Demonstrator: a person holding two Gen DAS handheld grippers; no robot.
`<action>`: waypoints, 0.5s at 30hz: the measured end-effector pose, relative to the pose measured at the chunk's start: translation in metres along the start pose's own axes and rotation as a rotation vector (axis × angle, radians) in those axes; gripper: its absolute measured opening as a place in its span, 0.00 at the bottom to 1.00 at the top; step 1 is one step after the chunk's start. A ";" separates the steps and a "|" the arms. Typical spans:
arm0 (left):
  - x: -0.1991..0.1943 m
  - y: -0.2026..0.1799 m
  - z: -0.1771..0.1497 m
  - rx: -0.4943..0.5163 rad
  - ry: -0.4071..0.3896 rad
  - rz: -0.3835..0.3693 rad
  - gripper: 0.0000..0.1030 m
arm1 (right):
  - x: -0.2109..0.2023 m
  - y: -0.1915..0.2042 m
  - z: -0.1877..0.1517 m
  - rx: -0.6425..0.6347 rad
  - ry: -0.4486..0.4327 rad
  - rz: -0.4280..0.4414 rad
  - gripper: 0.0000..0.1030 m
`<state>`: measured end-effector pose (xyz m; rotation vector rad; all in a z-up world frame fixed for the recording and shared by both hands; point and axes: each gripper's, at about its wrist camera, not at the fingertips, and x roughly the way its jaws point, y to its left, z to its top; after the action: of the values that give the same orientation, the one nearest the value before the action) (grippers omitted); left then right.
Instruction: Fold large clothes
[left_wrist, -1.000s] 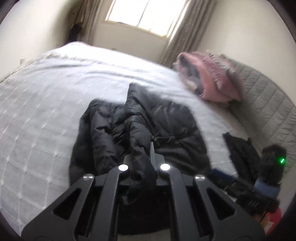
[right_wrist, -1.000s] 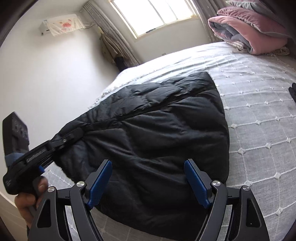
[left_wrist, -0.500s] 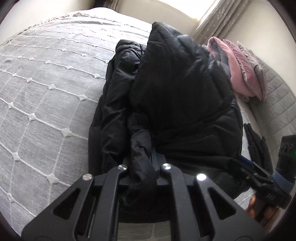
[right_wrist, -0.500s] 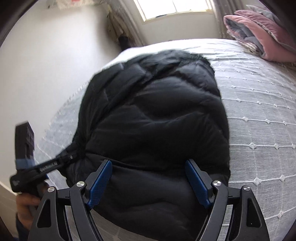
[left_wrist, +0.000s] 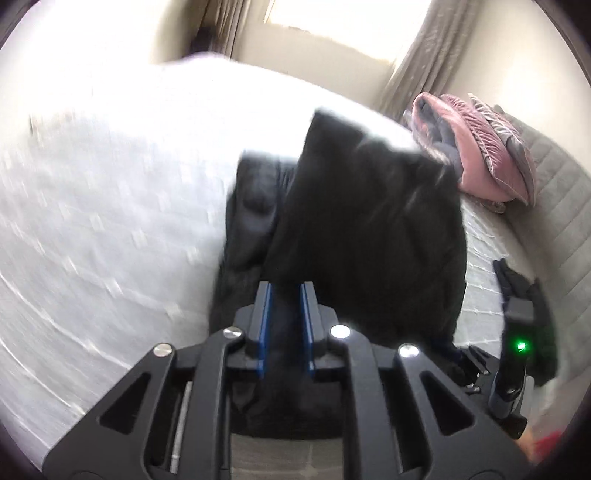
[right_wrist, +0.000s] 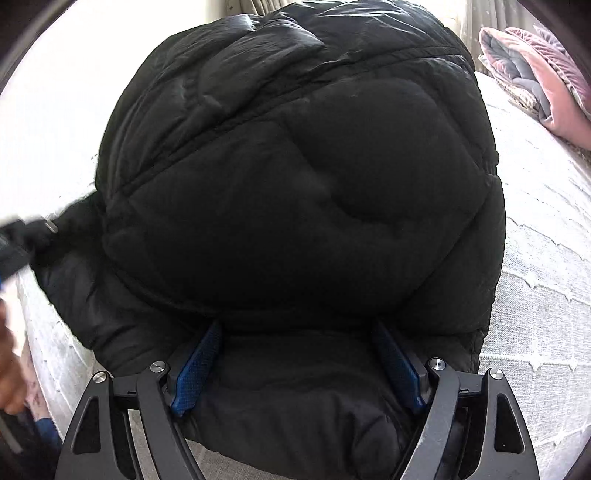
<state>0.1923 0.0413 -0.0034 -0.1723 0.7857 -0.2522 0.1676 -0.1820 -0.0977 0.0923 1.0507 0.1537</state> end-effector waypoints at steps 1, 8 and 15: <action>-0.008 -0.006 0.005 0.014 -0.030 0.001 0.24 | 0.000 0.000 0.000 -0.002 0.001 -0.003 0.82; 0.028 -0.047 0.056 0.120 0.006 -0.096 0.42 | 0.006 0.011 -0.002 -0.020 0.000 -0.019 0.82; 0.116 -0.015 0.054 0.047 0.108 -0.042 0.42 | 0.002 0.009 -0.007 -0.009 -0.015 0.001 0.82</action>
<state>0.3072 -0.0032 -0.0400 -0.1315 0.8830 -0.3213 0.1622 -0.1728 -0.1017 0.0856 1.0355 0.1580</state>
